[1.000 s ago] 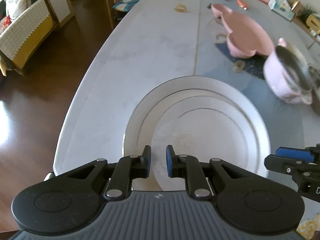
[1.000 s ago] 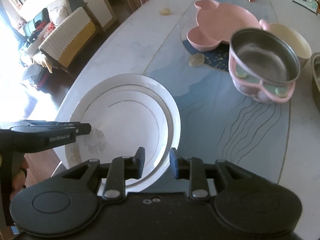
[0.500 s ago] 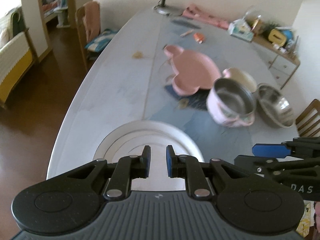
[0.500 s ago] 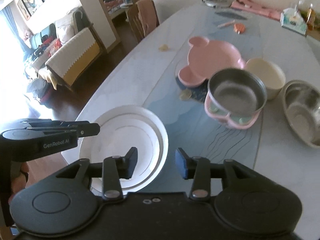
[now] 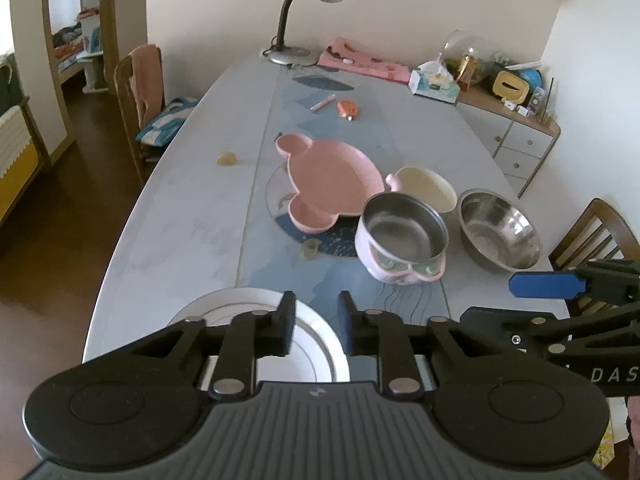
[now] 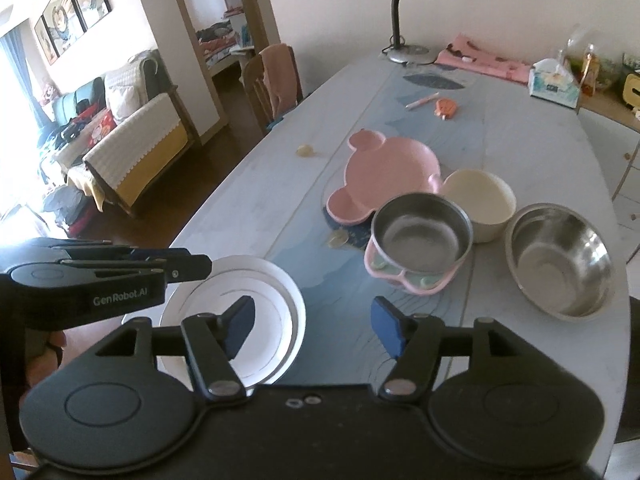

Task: Organize plates and bowls
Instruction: 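Raise both grippers and move them toward the pink bear-shaped plate, then grip the pink bear-shaped plate rim with both grippers and lift it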

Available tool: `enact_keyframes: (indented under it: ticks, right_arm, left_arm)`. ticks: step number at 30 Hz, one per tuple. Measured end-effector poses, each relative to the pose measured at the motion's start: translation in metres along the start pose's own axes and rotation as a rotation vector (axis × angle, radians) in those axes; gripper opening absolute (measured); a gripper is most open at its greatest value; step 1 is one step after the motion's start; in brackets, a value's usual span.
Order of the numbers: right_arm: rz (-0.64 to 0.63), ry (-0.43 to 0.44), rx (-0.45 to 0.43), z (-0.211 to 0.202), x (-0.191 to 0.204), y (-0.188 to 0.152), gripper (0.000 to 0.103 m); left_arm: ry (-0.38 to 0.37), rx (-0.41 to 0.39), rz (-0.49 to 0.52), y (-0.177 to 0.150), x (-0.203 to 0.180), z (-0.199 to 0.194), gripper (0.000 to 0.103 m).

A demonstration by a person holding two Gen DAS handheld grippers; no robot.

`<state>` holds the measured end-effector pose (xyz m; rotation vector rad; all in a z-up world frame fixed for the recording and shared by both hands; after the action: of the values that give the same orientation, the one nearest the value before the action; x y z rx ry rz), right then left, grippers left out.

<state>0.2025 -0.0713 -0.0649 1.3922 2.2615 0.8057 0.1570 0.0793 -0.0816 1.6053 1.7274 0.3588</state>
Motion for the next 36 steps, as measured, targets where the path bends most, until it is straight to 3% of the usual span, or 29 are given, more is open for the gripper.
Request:
enact_keyframes:
  ticks: [1,3,4,8,12,18,29,36]
  right_arm:
    - [0.0,-0.009,-0.007,-0.001,-0.003,0.002,0.071]
    - [-0.004,-0.016,-0.017,-0.003,-0.007,0.005,0.073]
    - [-0.005,-0.021,-0.022,-0.004,-0.009,0.007,0.074]
    - [-0.004,-0.03,-0.044,-0.007,-0.018,0.018,0.081]
    - [-0.001,-0.052,-0.069,-0.005,-0.031,0.032,0.093]
    - [0.012,-0.074,-0.082,0.011,-0.056,0.056,0.102]
    - [-0.003,-0.115,-0.061,0.072,-0.1,0.112,0.103]
    - [-0.03,-0.148,-0.027,0.125,-0.116,0.141,0.102]
  left_arm:
    - [0.0,-0.006,0.006,0.002,-0.002,-0.001,0.032]
    - [0.001,-0.024,0.019,0.007,-0.005,-0.003,0.053]
    - [0.009,-0.034,0.025,0.01,-0.006,-0.004,0.057]
    - [0.011,-0.052,0.043,0.023,-0.011,-0.006,0.06]
    - [0.025,-0.068,0.067,0.037,-0.015,-0.001,0.075]
    - [0.02,-0.085,0.066,0.063,-0.018,0.021,0.077]
    - [0.049,-0.048,0.029,0.111,-0.003,0.086,0.078]
    - [0.106,-0.008,0.022,0.138,0.016,0.133,0.078]
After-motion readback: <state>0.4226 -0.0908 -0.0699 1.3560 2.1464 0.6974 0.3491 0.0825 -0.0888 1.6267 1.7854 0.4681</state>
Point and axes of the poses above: each gripper's, at about its wrist camera, not at the fingertips, and z roughly the way its jaws point, x to its left, y to its top, the point moved 10 cm from there along z, roughly the way its jaws point, and after that the axes turned 14 degrees about -y, right-handed, at the moved point
